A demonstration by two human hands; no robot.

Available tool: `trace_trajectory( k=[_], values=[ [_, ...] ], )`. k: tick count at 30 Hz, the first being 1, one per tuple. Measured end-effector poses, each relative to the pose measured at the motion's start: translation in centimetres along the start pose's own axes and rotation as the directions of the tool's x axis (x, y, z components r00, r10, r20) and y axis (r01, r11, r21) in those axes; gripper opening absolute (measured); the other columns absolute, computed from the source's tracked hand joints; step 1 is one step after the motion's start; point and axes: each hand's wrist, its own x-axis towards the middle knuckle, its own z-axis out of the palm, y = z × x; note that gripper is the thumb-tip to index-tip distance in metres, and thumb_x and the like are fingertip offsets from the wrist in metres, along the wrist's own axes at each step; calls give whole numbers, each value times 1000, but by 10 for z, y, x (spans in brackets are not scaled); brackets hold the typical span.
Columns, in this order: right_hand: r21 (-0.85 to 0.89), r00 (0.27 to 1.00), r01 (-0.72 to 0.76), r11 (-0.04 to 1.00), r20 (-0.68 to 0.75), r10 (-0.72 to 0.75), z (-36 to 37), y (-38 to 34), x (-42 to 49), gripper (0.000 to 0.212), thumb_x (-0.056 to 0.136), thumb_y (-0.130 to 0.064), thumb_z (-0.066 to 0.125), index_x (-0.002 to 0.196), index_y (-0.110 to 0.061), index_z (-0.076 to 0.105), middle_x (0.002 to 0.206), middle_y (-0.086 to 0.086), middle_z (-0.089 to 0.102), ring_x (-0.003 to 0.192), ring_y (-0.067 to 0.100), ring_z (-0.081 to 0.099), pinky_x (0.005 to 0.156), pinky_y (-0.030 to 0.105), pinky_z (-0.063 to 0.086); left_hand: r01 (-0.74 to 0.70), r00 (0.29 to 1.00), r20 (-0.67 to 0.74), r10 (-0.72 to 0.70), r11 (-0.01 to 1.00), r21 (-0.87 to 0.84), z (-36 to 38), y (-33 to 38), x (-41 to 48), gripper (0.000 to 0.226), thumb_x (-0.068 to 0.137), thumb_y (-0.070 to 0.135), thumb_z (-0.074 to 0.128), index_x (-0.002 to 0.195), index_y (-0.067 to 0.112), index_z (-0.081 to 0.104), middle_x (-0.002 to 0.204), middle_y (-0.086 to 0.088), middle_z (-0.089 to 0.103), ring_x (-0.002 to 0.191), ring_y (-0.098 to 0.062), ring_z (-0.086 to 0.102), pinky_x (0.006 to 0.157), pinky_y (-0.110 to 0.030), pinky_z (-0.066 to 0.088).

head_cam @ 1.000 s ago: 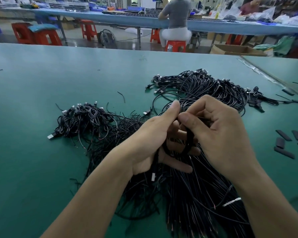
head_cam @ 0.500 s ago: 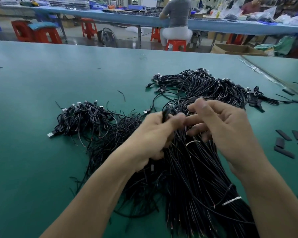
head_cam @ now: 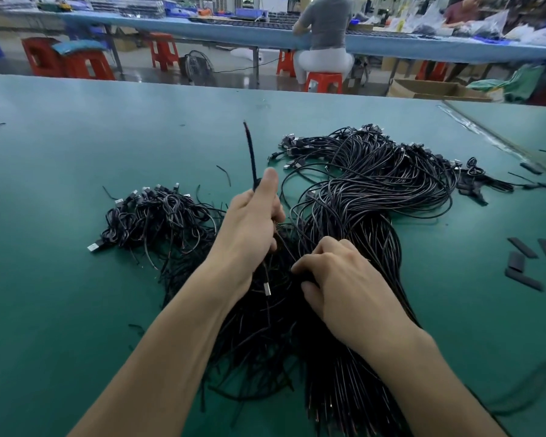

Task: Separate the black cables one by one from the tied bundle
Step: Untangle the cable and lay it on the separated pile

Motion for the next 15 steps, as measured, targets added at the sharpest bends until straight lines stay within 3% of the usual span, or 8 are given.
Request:
trace_trajectory(
  k=[5,10,13,15],
  values=[
    [21,999,-36,999,-36,37,1,-1,1,19,98,-27,55,112,-28,68,107,-7,49,103,14,46,84,22,42,-23,999,33,21,999,36,2,5,-5,59,101,58,40,51,28,29,65,-9,27,61,-38,21,63,-42,26],
    [21,999,-12,1000,-43,13,-1,-3,1,11,99,-30,53,105,-28,63,103,-10,48,99,12,48,74,22,37,-49,998,51,48,998,28,2,4,-6,57,101,57,40,53,28,28,53,5,22,53,-18,15,54,-40,14],
    [231,989,-74,970,-105,101,-12,0,3,2,94,-27,64,93,-28,65,92,-14,62,85,8,60,77,29,50,-70,994,78,71,997,-16,2,7,-8,58,100,59,40,53,28,26,52,6,20,47,-15,13,45,-29,13],
    [339,961,-111,934,-204,188,-22,6,5,4,89,-26,71,87,-29,69,80,-15,67,74,1,63,74,19,53,-81,988,124,90,994,-78,3,10,-11,59,96,65,40,53,28,27,49,8,20,45,-13,13,41,-27,11]
  ],
)
